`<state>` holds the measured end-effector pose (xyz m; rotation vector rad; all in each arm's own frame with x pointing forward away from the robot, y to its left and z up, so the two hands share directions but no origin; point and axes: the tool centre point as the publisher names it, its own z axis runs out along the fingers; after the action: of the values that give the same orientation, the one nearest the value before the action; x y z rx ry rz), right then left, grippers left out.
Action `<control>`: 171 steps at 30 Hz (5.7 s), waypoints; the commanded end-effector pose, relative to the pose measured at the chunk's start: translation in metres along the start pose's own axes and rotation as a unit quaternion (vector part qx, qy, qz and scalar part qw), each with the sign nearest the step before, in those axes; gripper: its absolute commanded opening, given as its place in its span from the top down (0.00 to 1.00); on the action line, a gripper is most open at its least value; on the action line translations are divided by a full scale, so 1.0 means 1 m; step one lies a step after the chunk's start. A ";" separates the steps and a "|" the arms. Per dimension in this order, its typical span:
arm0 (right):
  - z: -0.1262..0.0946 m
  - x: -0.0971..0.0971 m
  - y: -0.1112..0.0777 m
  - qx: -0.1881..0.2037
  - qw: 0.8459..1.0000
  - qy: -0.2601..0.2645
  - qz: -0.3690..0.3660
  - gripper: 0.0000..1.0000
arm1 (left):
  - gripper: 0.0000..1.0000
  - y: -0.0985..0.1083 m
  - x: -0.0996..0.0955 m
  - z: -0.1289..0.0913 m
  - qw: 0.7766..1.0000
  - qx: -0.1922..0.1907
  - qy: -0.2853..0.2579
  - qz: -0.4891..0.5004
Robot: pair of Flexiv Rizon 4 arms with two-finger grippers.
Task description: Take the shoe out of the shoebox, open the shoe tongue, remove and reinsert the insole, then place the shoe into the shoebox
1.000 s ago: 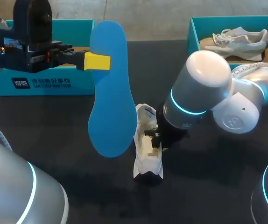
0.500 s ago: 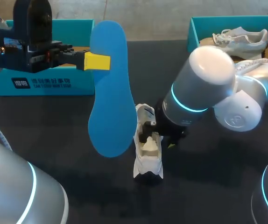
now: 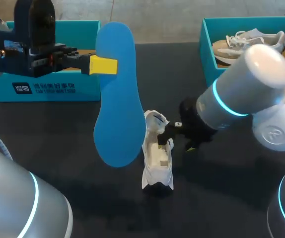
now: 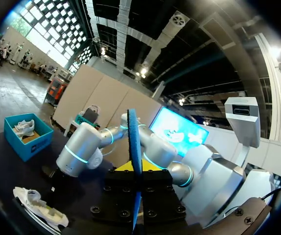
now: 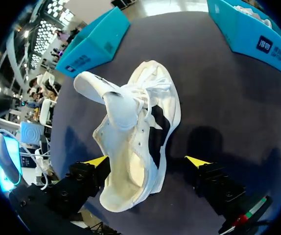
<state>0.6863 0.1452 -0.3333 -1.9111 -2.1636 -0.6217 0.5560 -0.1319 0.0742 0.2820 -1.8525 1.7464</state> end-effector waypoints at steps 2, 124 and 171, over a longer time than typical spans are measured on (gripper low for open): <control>-0.026 -0.018 -0.006 -0.010 0.993 0.119 -0.011 0.00 | 1.00 -0.001 -0.001 0.001 1.000 -0.002 0.001 0.000; -0.113 -0.020 0.025 -0.010 0.918 0.389 0.071 0.00 | 1.00 -0.043 -0.045 -0.016 0.858 -0.021 0.001 0.514; -0.113 -0.020 0.025 -0.010 0.918 0.389 0.071 0.00 | 1.00 -0.006 -0.059 -0.024 0.671 -0.085 -0.033 0.736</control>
<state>0.6994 0.0798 -0.2355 -1.4346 -1.4957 -1.1318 0.6088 -0.1245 0.0533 -1.6965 -2.4206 2.3030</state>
